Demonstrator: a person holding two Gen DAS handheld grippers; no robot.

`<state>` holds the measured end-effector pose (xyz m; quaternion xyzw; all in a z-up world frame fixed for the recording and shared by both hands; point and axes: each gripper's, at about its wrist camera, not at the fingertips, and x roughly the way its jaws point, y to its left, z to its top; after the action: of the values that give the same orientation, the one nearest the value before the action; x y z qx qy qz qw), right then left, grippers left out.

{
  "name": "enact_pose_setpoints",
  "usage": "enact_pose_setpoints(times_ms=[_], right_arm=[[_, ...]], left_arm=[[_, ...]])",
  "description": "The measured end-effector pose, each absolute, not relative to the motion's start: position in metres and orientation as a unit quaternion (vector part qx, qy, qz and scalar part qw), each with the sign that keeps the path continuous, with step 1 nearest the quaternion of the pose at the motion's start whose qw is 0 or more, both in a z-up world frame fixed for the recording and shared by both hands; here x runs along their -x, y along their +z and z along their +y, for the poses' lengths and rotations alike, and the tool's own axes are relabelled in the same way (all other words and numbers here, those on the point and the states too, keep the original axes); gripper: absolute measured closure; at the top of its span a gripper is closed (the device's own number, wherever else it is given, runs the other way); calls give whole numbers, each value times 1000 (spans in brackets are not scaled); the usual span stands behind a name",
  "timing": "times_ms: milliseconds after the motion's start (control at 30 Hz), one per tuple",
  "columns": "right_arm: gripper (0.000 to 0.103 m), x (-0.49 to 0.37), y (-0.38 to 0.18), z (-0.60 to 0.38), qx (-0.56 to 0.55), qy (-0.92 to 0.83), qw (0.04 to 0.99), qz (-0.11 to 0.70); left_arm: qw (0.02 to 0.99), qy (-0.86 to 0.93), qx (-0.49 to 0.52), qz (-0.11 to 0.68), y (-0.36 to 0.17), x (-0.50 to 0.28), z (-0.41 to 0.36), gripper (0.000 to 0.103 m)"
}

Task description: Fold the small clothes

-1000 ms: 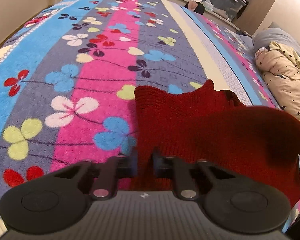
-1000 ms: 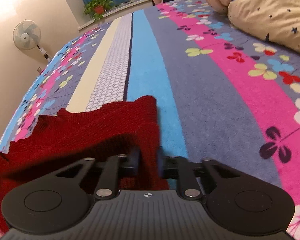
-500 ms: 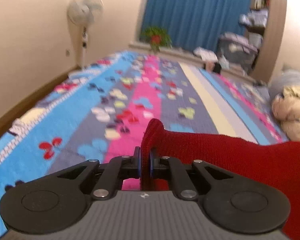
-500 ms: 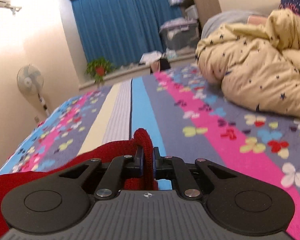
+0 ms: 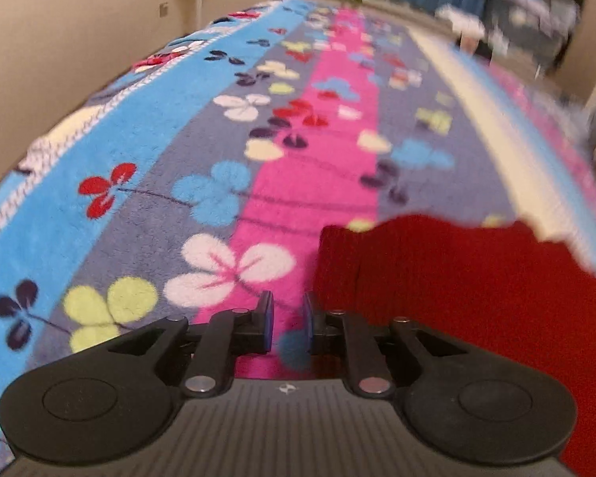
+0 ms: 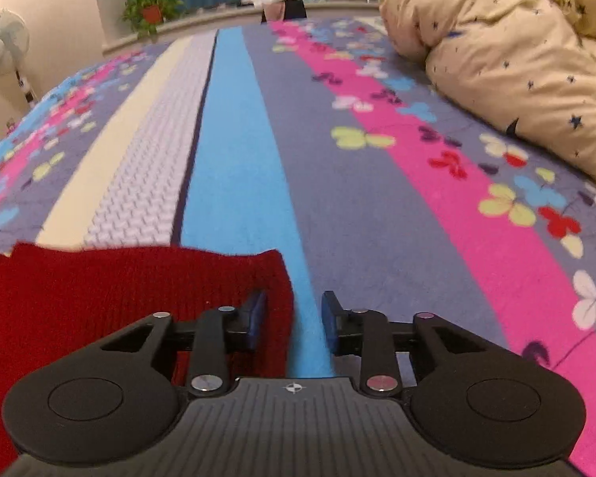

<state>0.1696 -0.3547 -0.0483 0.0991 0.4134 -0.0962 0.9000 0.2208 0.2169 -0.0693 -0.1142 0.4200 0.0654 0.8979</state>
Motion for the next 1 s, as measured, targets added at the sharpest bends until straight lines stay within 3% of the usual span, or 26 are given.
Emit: enact_pose_setpoints(times_ms=[33, 67, 100, 167, 267, 533, 667, 733, 767, 800, 1000], right_arm=[[62, -165, -44, -357, -106, -98, 901, 408], [61, -158, -41, -359, -114, -101, 902, 403], [61, -152, -37, -363, -126, -103, 903, 398], [59, -137, -30, -373, -158, -101, 900, 393], [55, -107, -23, -384, -229, -78, 886, 396], [43, -45, -29, -376, -275, 11, 845, 459], [44, -24, -32, -354, -212, 36, 850, 480], [56, -16, -32, -352, -210, 42, 854, 474], [78, -13, -31, -353, -220, 50, 854, 469], [87, -10, -28, -354, -223, 50, 857, 462], [91, 19, 19, -362, -255, 47, 905, 337]], left_arm=[[896, 59, 133, 419, -66, -216, 221, 85], [893, 50, 153, 421, -62, -211, 224, 76], [888, 38, 178, 423, -58, -205, 227, 61], [877, 9, 222, 427, -52, -192, 230, 48], [860, -20, 233, 454, -46, -172, 229, 37], [828, -28, 224, 514, -52, -111, 227, 36], [828, -33, 194, 525, -58, -98, 219, 37], [832, -37, 188, 520, -57, -94, 217, 53], [834, -44, 192, 516, -56, -92, 217, 76], [842, -36, 186, 505, -54, -90, 217, 85], [898, -43, 226, 375, -7, -48, 227, 87]])
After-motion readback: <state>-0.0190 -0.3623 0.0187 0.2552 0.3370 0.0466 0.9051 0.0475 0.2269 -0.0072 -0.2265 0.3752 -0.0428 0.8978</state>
